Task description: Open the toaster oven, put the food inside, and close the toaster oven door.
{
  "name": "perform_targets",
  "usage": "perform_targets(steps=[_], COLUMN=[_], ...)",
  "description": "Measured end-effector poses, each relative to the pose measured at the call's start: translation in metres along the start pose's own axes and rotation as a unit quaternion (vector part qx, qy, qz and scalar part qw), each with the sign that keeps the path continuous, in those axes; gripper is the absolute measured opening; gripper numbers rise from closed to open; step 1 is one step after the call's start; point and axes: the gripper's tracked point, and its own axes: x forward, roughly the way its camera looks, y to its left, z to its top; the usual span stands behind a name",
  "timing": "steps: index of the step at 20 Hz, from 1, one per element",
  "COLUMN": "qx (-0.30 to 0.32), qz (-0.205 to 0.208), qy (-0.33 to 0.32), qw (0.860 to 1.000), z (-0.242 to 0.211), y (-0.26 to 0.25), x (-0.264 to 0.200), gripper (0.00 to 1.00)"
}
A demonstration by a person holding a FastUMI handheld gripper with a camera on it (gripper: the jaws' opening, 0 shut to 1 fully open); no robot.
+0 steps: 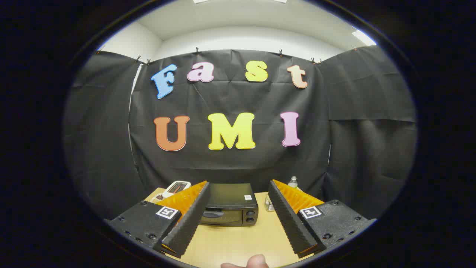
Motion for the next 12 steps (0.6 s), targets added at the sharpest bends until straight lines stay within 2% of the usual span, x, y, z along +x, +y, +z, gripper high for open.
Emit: perform_targets(steps=[12], qx=[0.016], qz=[-0.001], qy=[-0.021], qw=[1.000], z=[0.002], y=[-0.010], x=[0.000], gripper=[1.00])
